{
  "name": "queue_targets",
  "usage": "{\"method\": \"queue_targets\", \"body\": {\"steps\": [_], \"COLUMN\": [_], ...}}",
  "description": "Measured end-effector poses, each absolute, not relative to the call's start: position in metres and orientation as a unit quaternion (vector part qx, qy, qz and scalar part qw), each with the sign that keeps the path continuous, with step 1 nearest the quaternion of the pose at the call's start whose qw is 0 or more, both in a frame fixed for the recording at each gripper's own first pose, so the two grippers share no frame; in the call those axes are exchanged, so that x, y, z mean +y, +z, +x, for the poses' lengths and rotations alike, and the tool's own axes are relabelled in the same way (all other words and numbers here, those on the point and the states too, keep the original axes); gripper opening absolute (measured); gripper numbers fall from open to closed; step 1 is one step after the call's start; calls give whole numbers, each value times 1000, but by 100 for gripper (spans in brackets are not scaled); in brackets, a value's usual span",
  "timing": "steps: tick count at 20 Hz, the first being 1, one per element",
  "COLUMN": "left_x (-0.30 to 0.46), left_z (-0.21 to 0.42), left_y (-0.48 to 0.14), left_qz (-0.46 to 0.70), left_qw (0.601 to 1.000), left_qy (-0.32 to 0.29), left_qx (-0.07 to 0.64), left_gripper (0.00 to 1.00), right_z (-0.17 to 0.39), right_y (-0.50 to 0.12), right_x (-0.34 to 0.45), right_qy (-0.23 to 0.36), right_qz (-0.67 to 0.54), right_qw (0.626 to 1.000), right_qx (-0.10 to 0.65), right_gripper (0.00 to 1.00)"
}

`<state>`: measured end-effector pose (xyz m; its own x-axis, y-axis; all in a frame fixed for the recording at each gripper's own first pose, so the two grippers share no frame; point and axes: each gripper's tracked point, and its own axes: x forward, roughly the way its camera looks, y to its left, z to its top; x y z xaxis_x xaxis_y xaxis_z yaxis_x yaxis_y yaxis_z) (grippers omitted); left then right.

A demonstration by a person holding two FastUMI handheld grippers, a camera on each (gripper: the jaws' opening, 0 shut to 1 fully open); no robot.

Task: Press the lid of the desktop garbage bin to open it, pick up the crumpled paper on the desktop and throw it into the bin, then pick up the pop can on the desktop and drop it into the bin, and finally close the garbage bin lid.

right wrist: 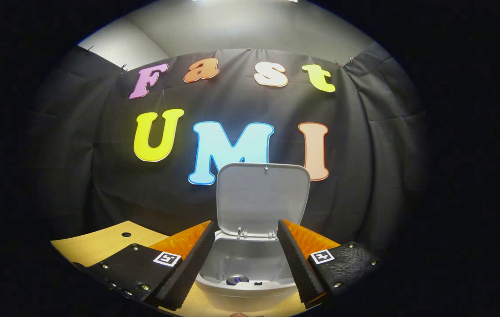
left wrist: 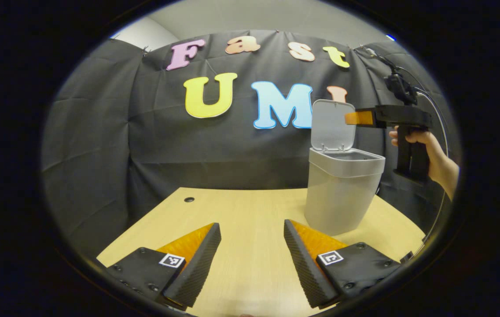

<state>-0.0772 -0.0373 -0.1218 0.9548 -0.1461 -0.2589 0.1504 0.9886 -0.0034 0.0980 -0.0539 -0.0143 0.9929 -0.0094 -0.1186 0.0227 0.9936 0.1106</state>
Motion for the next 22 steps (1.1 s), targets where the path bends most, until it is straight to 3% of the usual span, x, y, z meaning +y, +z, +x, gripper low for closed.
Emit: {"method": "queue_targets", "body": {"steps": [9, 15, 16, 22], "left_x": [-31, -25, -24, -17], "left_z": [-74, -62, -58, -33], "left_y": [-119, -119, -120, -132], "left_qz": [4, -8, -13, -23], "left_qw": [990, 990, 989, 987], "left_qy": [-70, -69, -70, -82], "left_qx": [125, 125, 128, 138], "left_gripper": [94, 92, 96, 96], "right_z": [139, 166, 169, 196], "right_y": [21, 44, 48, 56], "right_x": [-64, -83, -85, -93], "right_qy": [-16, -44, -50, -85], "right_qz": [29, 33, 36, 16], "right_qw": [999, 998, 998, 996], "right_qx": [42, 28, 24, 4], "right_gripper": [91, 91, 91, 91]}}
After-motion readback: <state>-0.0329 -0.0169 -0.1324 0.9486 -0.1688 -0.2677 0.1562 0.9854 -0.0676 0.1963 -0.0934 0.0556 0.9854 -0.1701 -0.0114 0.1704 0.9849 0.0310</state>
